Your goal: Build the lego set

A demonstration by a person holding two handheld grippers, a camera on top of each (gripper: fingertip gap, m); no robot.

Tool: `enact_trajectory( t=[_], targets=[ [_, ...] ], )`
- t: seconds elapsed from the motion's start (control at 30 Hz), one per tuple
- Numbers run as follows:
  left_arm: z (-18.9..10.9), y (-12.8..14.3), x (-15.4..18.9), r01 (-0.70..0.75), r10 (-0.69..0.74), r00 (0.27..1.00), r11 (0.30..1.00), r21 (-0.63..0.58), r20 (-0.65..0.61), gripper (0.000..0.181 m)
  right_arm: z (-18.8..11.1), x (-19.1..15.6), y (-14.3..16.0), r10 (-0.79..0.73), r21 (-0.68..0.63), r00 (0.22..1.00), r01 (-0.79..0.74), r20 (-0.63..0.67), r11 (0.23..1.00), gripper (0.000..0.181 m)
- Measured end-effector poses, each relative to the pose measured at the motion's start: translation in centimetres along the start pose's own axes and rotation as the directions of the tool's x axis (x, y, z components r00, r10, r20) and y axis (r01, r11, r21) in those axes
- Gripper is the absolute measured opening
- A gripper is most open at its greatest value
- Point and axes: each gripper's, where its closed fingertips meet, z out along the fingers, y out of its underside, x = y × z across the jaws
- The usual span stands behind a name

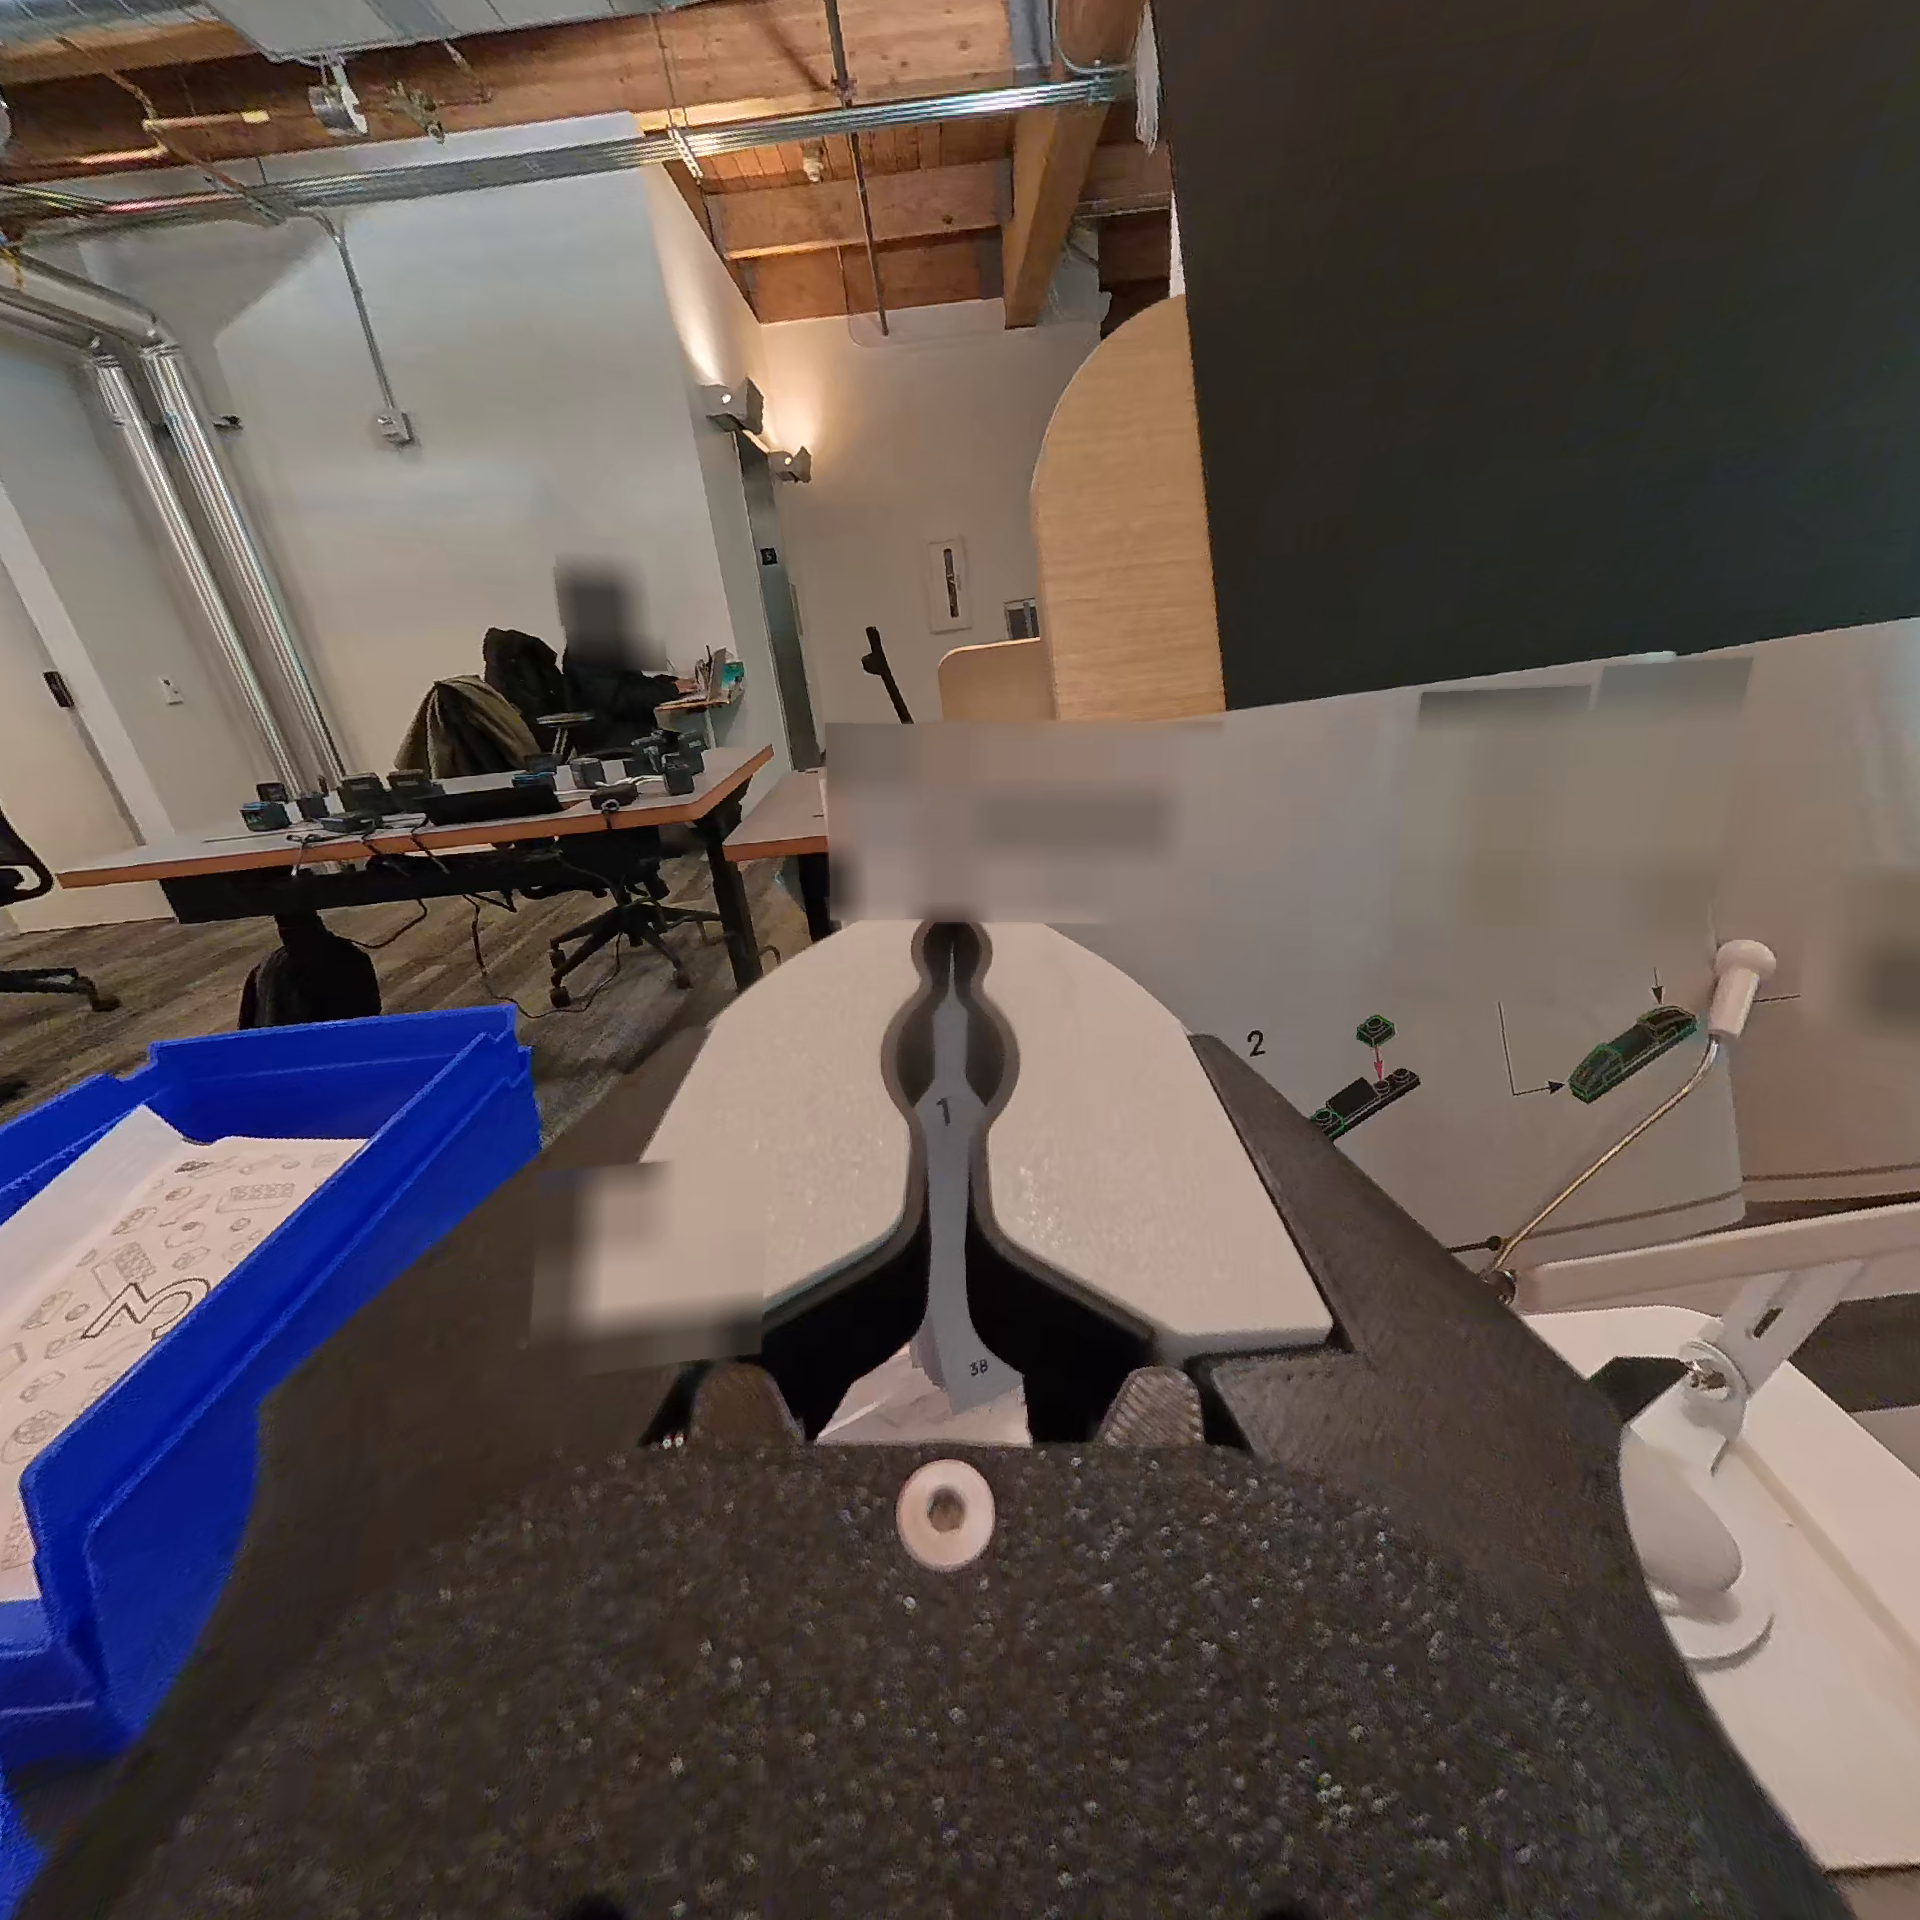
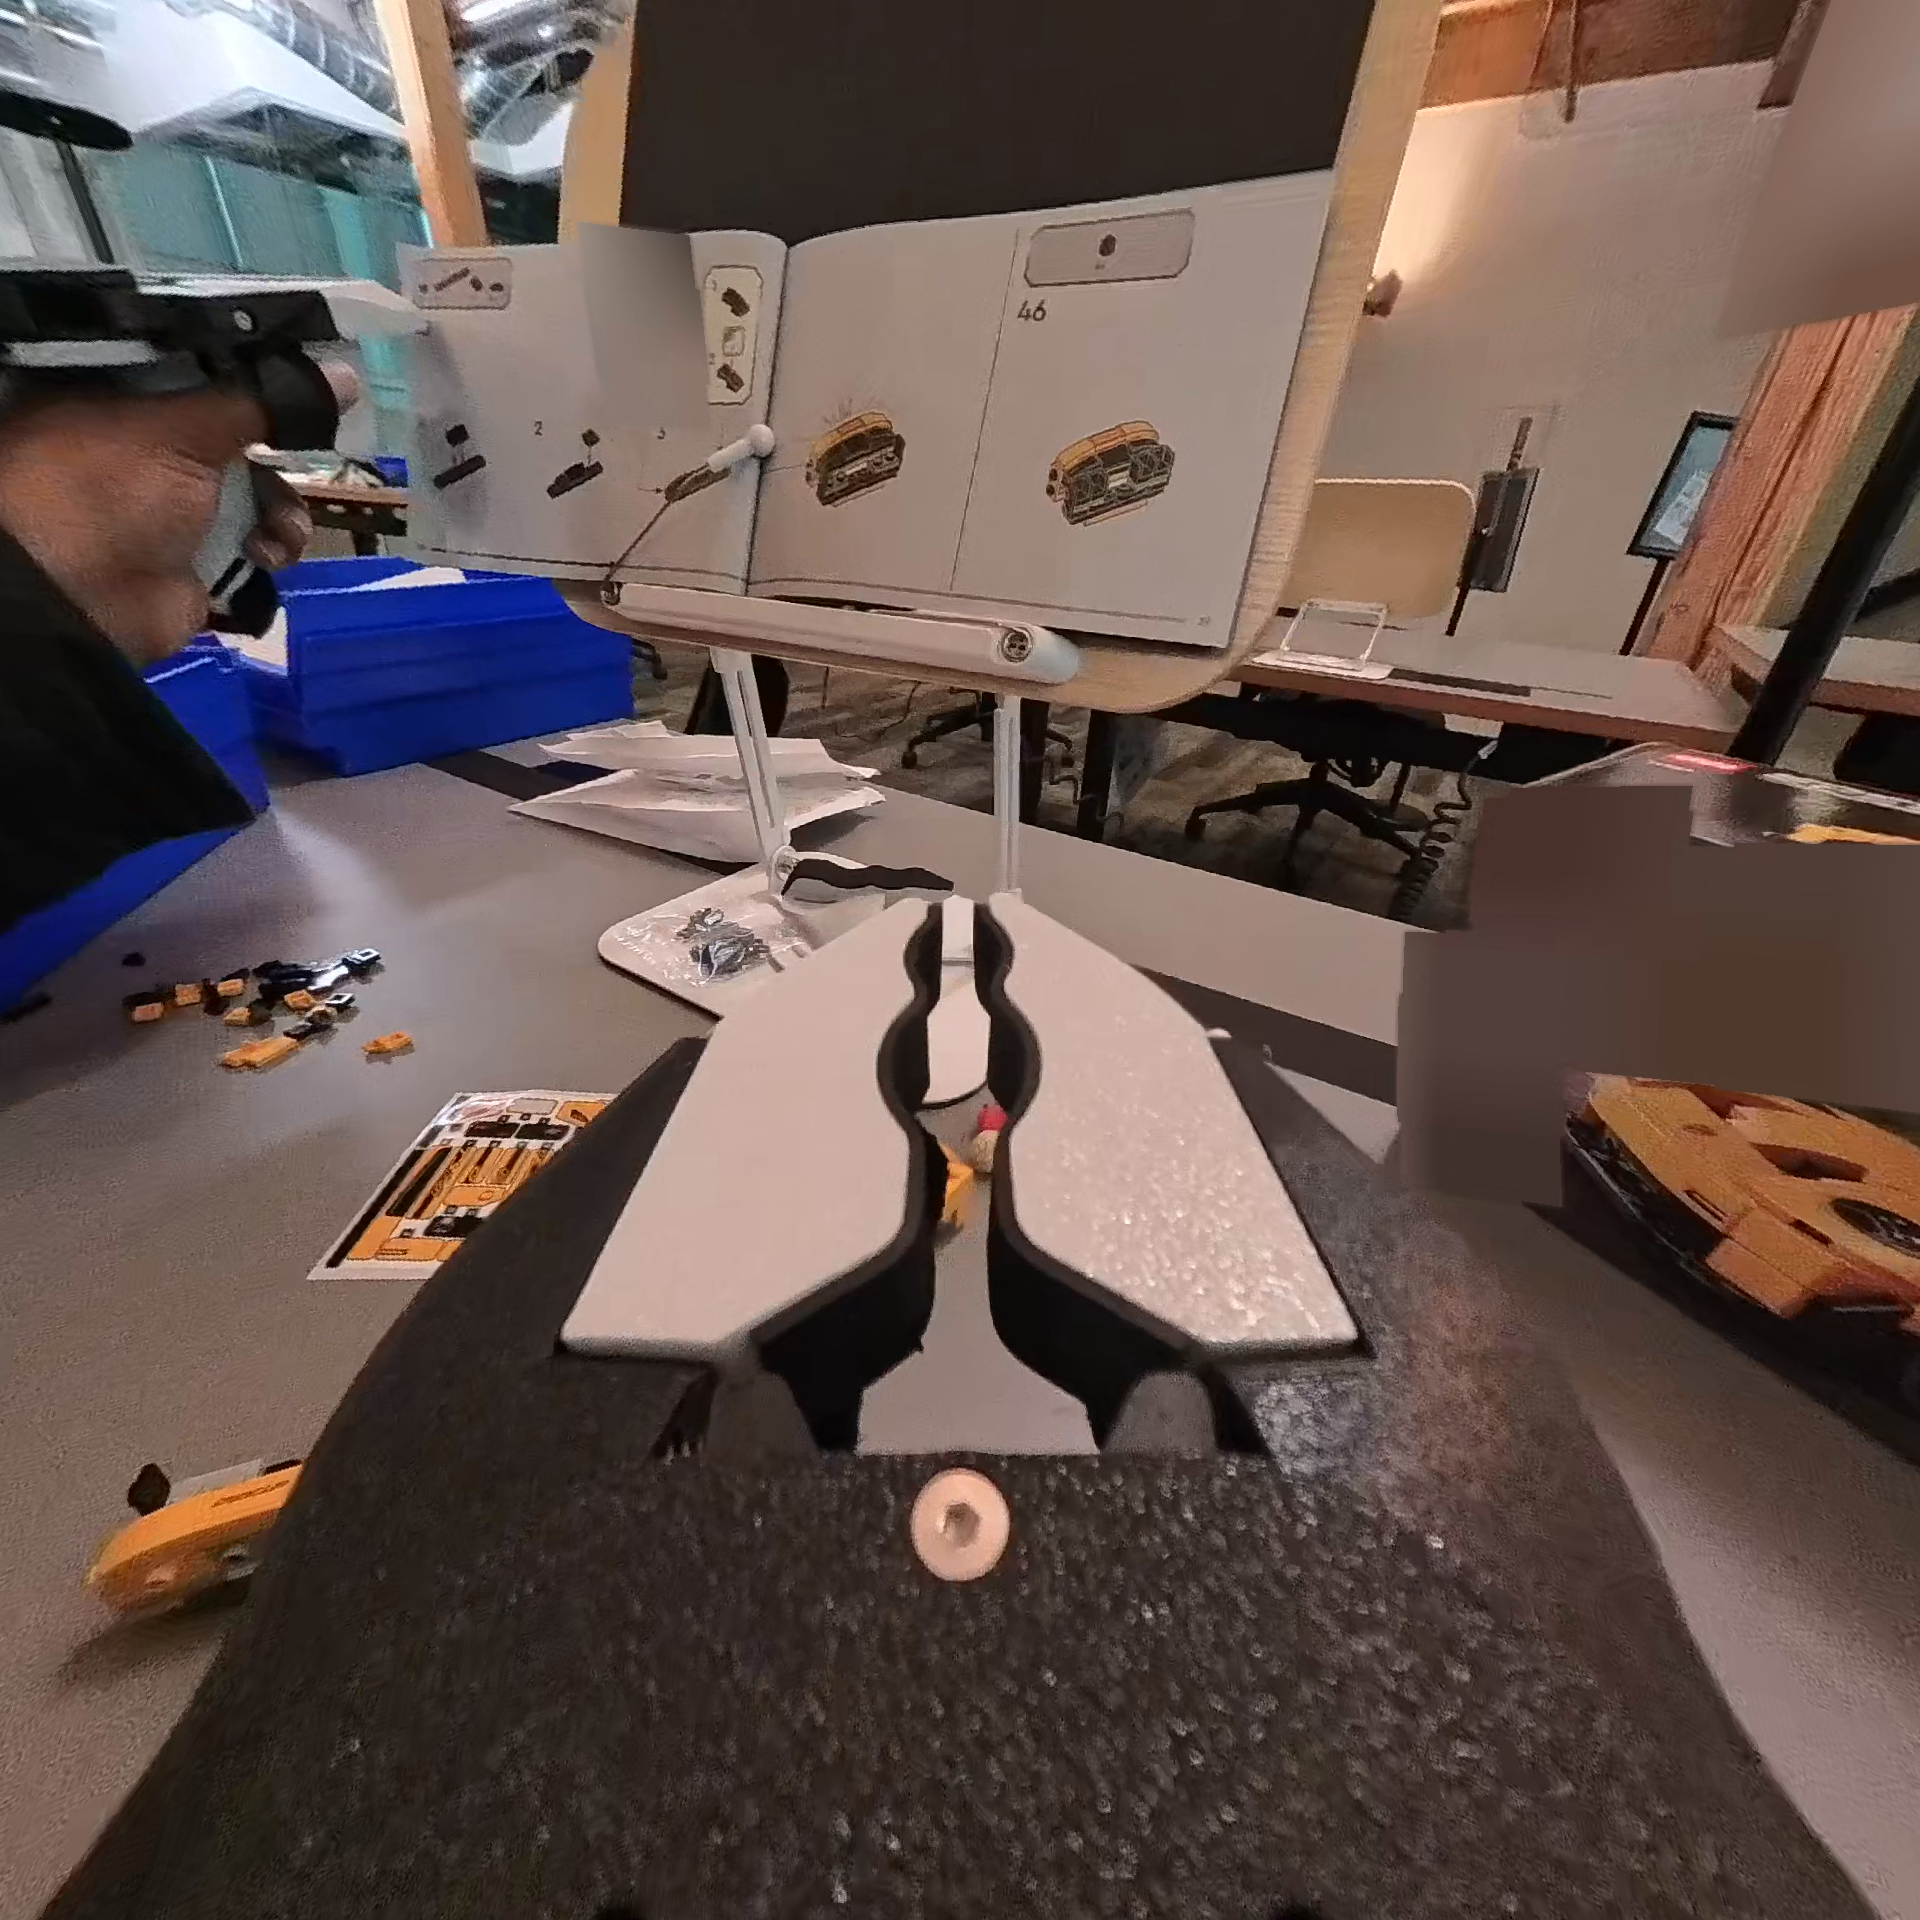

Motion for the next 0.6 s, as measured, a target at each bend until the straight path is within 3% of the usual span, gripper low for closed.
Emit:
enact_trajectory(
  t=[0.33,0.6],
  targets=[
    [-0.6,-1.7,0.9,-0.02,0.02,1.0,0.998,0.057,-0.008,0.0,0.2,-0.7,0.2,-0.004,-0.008,0.999,0.004,0.033,1.0,0.006],
    [-0.4,-1.0,0.6,-0.009,0.009,1.0,0.999,0.037,-0.004,0.0,0.4,-0.8,0.7,0.008,-0.023,0.999,-0.007,0.046,1.0,0.006]
  ],
)
